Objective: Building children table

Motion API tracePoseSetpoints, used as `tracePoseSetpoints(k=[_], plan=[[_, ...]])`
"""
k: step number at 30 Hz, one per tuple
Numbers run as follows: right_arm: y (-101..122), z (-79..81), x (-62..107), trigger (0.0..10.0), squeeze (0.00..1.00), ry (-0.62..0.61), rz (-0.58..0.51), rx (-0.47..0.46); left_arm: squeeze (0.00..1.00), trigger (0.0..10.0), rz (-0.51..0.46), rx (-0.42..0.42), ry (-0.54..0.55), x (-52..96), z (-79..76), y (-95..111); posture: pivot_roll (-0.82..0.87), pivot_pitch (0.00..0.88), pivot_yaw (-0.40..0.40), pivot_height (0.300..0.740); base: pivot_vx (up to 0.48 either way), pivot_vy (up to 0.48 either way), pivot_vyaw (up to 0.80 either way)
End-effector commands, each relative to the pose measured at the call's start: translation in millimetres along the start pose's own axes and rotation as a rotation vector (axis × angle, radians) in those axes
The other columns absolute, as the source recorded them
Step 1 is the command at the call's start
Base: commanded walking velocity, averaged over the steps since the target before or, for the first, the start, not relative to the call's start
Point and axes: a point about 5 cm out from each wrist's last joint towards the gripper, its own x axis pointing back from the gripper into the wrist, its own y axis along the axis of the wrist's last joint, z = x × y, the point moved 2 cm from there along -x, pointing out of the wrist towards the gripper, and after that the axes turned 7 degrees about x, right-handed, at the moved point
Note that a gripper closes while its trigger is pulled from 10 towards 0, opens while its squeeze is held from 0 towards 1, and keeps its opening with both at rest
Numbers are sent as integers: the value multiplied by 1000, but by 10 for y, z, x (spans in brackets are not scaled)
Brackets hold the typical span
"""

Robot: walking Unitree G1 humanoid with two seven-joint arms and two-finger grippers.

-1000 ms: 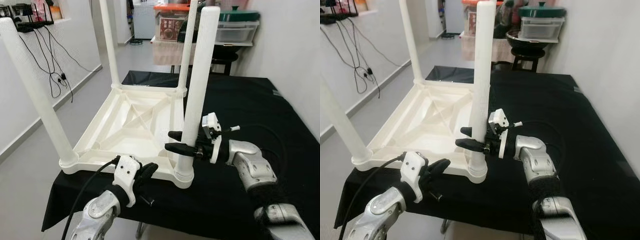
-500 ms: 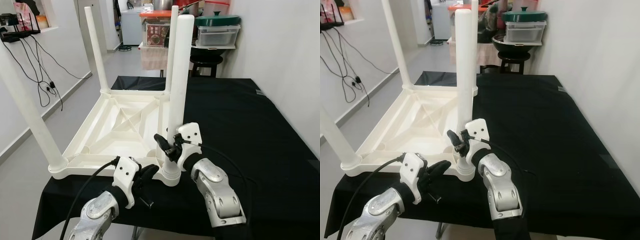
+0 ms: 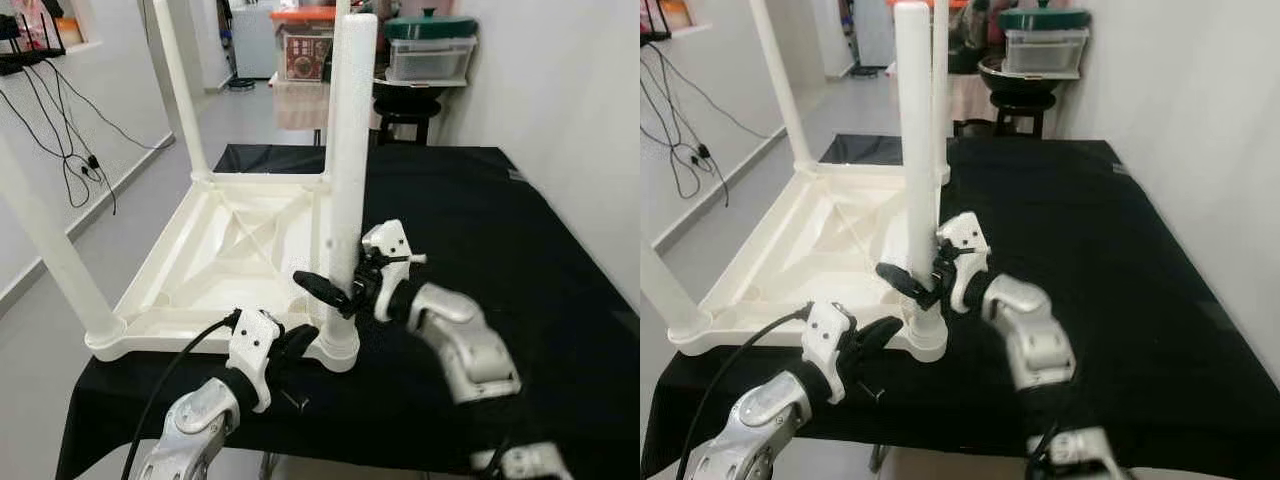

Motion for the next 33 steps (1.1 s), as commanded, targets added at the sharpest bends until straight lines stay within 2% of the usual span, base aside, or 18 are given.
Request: tracePoseSetpoints(k=[1, 6, 7, 9, 10, 17, 22, 25, 26, 27, 28, 29, 30, 31, 32, 33], plan=[[-45, 62, -14, 10000, 0, 143, 12, -12, 0, 10000, 7, -5, 6, -4, 13, -20, -12, 0, -46, 740, 0, 0, 0], [-59, -57, 9, 10000, 0, 220, 22, -53, 0, 10000, 5, -7, 10, 2, 16, -18, -9, 0, -46, 740, 0, 0, 0], [-57, -103, 9, 3098, 0, 226, 17, -69, 0, 10000, 5, -7, 10, 4, 16, -19, -8, 0, -46, 740, 0, 0, 0], [-57, -128, 11, 3098, 0, 231, 13, -80, 0, 10000, 6, -7, 10, 6, 17, -19, -8, 0, -46, 740, 0, 0, 0], [-65, -148, 18, 0, 0, 233, 9, -97, 0, 10000, 6, -7, 9, 7, 16, -20, -7, 0, -46, 740, 0, 0, 0], [-122, -193, 79, 0, 0, 217, -7, -120, 0, 10000, 7, -6, 8, 13, 6, -22, -8, 0, -42, 740, 0, 0, 0], [-300, -166, 221, 0, 0, 72, 29, -90, 0, 10000, 6, -4, 7, 28, 7, -18, -18, 0, -37, 740, 0, 0, 0], [-350, -110, 227, 0, 0, 12, 47, -97, 0, 10000, 5, -4, 7, 37, 9, -13, -21, 0, -41, 740, 0, 0, 0], [-415, 18, 163, 0, 0, -78, 68, -112, 0, 10000, 4, -4, 8, 48, 12, -10, -25, 0, -41, 740, 0, 0, 0], [-497, 30, 73, 0, 0, -348, 118, -147, 0, 10000, 4, -5, 9, 57, 20, -2, -25, 0, -32, 740, 0, 0, 0], [-549, 34, 55, 0, 0, -546, 160, -173, 0, 10000, 4, -6, 9, 65, 25, 2, -28, 0, -27, 740, 0, 0, 0], [-549, 34, 55, 0, 0, -546, 160, -173, 0, 10000, 4, -6, 9, 65, 25, 2, -28, 0, -27, 740, 0, 0, 0], [-588, 214, -9, 0, 0, -637, 186, -220, 0, 10000, 5, -8, 9, 70, 29, 6, -27, 0, -26, 740, 0, 0, 0], [-594, 334, -42, 0, 0, -672, 195, -250, 0, 10000, 6, -9, 8, 72, 30, 8, -27, 0, -26, 740, 0, 0, 0], [-594, 334, -42, 0, 0, -672, 195, -250, 0, 10000, 6, -9, 8, 72, 30, 8, -27, 0, -26, 740, 0, 0, 0], [-512, 367, -97, 0, 0, -603, 175, -187, 0, 10000, 7, -8, 7, 74, 32, 2, -40, 0, -14, 740, 0, 0, 0]])
